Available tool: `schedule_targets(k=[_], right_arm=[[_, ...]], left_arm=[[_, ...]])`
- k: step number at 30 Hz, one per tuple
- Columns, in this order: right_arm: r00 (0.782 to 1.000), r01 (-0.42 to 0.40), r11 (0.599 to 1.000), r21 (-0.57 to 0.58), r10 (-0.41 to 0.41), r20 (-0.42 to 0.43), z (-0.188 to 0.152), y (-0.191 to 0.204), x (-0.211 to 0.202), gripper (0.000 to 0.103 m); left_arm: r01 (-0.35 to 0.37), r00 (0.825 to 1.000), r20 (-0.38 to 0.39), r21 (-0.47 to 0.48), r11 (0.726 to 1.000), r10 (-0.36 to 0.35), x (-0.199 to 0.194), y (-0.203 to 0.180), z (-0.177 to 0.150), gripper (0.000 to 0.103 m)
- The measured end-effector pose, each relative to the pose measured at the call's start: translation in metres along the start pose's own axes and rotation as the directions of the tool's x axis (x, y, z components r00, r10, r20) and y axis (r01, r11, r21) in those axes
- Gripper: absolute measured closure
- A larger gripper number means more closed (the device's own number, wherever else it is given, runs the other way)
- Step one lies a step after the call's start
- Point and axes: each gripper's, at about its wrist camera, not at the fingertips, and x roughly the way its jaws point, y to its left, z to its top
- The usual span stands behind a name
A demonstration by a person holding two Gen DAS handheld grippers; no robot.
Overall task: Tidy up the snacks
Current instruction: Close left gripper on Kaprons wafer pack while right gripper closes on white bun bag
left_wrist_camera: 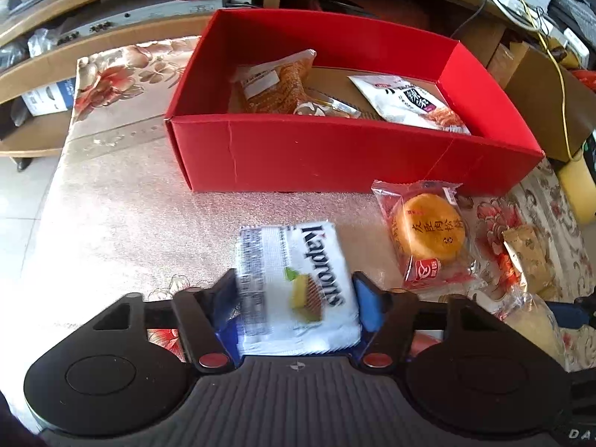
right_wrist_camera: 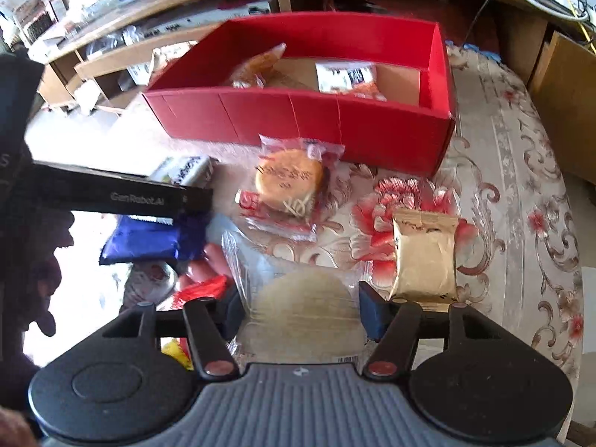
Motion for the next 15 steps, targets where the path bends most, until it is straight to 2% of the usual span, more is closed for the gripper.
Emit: schedule_targets(k=[4, 8, 11, 13, 15], right_arm=[[1.0, 0.004, 1.0, -0.008, -0.004, 0.004, -0.0003, 0.0031, -0.0032, 0.042], [1.0, -0.001, 1.0, -0.013, 0.001, -0.002, -0.0025, 0.005, -0.002, 0.041], [1.0, -0.008, 1.0, -0.007, 0.008, 0.008, -0.0009, 0.0036, -0.0038, 0.041], [1.0, -0.016, 1.0, -0.004, 0.016, 0.012, 0.0005, 0.003, -0.004, 0.041], [1.0, -0.022, 1.0, -0.008, 0.023, 0.011, 0.0015, 0.0037, -0.0029, 0.041]], left_arm=[[-0.007, 1.0, -0.007, 0.002, 1.0, 0.007, -0.0008, -0.0001, -0.0013, 0.035], [0.015, 1.0, -0.01, 0.016, 1.0, -0.015, 0.0009, -0.0016, -0.0028, 0.023], [0.013, 1.0, -0.01, 0.026, 1.0, -0.013, 0.0027, -0.004, -0.0033, 0.019], [-0.002, 1.0, -0.008, 0.016, 1.0, 0.002, 0.0025, -0.004, -0.0025, 0.022], [-0.016, 1.0, -0.006, -0.006, 1.0, 0.016, 0.0004, -0.0003, -0.0003, 0.035]])
